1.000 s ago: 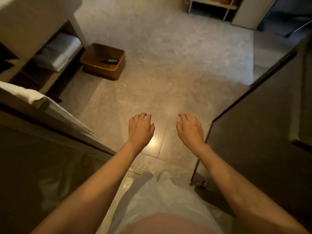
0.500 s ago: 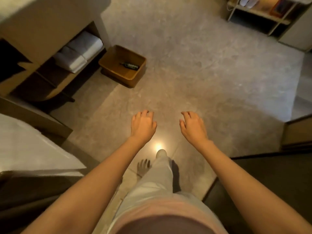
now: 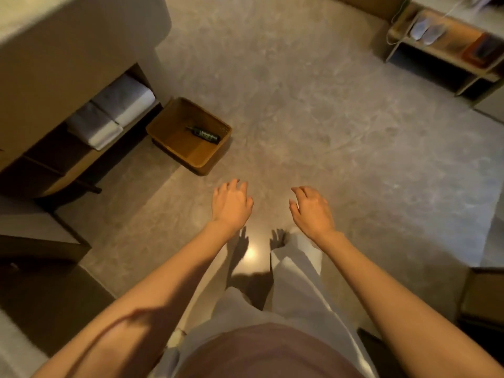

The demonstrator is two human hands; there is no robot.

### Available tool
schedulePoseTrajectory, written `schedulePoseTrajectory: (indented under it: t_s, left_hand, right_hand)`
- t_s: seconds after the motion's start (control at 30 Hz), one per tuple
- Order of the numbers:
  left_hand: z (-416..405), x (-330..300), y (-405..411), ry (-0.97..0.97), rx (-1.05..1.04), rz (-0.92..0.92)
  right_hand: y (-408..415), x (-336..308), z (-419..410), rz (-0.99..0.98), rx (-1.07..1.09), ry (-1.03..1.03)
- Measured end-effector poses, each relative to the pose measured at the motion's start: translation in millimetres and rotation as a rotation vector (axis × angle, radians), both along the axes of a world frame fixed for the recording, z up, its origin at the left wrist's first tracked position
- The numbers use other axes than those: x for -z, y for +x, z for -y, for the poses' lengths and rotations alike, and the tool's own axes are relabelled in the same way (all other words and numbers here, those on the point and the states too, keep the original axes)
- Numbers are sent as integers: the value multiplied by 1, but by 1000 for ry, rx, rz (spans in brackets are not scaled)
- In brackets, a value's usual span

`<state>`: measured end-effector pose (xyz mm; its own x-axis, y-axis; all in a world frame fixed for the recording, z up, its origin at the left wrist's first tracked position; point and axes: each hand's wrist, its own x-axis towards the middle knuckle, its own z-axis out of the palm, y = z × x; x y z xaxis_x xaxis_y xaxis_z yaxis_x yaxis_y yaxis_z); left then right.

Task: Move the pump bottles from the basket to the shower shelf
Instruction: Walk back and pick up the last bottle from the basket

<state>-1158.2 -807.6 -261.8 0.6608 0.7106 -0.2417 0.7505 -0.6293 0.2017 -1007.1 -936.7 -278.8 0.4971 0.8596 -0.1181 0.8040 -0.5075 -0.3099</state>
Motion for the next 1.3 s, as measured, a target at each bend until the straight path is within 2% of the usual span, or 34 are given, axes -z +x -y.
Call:
schedulePoseTrajectory:
  t_s: [0.17,0.27,0.5,0.6,0.8,0.93,1.13,1.3]
  left_hand:
    - [-68,-2,98,6,-126,-16]
    - [-101,-8,145,-15,-214,-3]
    - [-185,4,203,-29,-409,21]
    - [-235,15,220,-17,-479,52]
    - [-352,11,245,-50,-587,35]
    - [-403,11,247,-73,-664,-14]
    - [-449,26,242,-142,-964,45]
    - [-493,33,250,-176,-1209,-3]
  right_hand:
    - [111,-5,-77,-16,-47,10]
    - [165,-9,-124,57,-178,32]
    - [245,-1,-249,39,-384,-81]
    - [268,7,-316,50,-450,-60]
    - [291,-5,-464,57,-549,-39]
    - [290,-15,-540,50,-655,-51]
    - [279,-9,-640,59,-918,-98]
    - [266,-4,-723,80,-1181,-114]
